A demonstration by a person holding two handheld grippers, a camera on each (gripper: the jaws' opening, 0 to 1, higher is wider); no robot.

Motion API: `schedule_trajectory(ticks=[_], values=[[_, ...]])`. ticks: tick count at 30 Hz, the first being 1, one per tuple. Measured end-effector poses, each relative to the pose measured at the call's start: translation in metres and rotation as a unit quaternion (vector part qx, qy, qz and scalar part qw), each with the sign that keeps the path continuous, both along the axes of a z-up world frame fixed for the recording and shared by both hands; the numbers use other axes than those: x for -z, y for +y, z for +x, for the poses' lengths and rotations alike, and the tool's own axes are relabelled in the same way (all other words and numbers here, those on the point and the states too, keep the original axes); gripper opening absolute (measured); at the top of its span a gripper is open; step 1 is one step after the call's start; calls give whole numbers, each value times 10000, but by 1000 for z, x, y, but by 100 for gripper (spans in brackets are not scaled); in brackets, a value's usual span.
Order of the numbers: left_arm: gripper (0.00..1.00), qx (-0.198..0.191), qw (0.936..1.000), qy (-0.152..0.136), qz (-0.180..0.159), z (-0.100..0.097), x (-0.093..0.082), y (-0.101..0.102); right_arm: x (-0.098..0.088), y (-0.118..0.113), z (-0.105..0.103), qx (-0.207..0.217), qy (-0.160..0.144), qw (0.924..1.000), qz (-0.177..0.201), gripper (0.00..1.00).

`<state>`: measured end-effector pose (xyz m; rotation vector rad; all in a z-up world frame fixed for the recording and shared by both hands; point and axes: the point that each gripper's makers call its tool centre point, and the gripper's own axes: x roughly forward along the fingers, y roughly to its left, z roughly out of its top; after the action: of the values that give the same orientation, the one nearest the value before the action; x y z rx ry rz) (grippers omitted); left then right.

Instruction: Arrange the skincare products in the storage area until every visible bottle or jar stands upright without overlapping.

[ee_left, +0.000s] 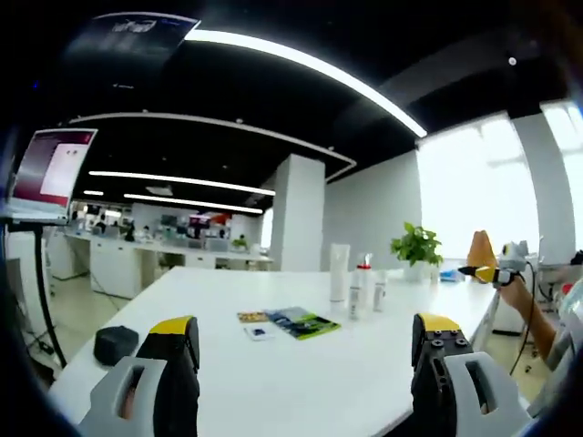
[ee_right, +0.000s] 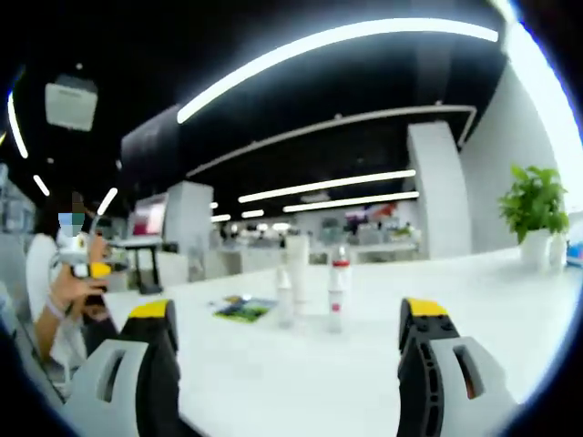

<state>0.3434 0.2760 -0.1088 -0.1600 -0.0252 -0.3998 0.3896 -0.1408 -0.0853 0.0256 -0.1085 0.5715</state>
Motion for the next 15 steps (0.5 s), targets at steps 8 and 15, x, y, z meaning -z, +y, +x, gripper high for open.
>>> schedule_trajectory(ticks=[8,15], values=[[100,-207,9995,173,-144,3,20,11,11,-7,-14,14,195,9990,393,100],[100,-60,9996,218,-143,4,27,-2,24,-38,-27,641,214,9967,455,100]])
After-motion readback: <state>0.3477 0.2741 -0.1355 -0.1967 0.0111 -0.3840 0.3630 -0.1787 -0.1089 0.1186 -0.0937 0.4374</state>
